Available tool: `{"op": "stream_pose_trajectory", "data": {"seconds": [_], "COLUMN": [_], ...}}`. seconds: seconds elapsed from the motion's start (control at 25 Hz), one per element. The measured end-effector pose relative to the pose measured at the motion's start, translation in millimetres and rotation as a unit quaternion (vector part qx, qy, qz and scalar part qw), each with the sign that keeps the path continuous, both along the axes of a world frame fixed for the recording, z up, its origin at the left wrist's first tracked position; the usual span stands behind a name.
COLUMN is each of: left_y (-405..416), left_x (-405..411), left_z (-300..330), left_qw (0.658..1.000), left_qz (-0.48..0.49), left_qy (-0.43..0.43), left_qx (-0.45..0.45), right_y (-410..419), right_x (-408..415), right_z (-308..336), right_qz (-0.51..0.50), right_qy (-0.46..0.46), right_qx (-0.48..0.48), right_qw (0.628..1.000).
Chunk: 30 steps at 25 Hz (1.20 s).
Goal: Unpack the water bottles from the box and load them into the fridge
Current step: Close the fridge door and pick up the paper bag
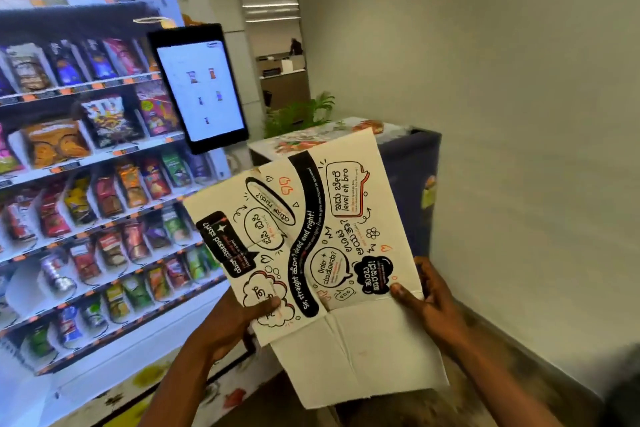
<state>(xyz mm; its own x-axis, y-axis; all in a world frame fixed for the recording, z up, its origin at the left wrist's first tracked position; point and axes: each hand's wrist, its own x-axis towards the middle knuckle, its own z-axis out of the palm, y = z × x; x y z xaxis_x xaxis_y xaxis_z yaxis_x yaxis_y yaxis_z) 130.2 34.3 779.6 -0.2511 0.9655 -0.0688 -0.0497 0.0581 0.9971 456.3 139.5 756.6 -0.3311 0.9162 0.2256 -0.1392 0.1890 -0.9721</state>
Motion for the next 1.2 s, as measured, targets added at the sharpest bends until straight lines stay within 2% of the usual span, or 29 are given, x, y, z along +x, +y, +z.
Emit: {"op": "stream_pose_trajectory", "data": {"seconds": [0.16,0.36,0.48,0.72,0.92,1.08,1.2], "left_y": [41,80,98,137,173,203,235], "left_x": [99,232,302,444,524,582,635], "left_z": [-5,-25,-31,-22,-7,-8,-21], "left_qw": [0.997,0.991,0.979,0.962,0.965,0.942,0.922], "left_qz": [-0.066,-0.135,-0.198,-0.266,-0.257,-0.322,-0.367], "left_qy": [0.03,0.012,0.019,0.052,0.022,0.058,0.084], "left_qx": [-0.01,-0.023,-0.031,0.024,0.051,0.077,0.09], "right_y": [-3,-29,-48,-76,-84,-67,-43], "right_x": [111,247,315,422,489,555,604], "right_z": [-3,-15,-22,-29,-47,-55,-62], "right_qz": [-0.067,-0.175,-0.233,-0.369,-0.448,-0.479,-0.524], "right_qy": [-0.024,-0.111,-0.132,-0.151,-0.119,-0.209,-0.276], "right_qx": [-0.002,0.061,0.035,0.021,-0.007,-0.035,-0.045], "right_qw": [0.997,0.976,0.963,0.917,0.886,0.852,0.805]}}
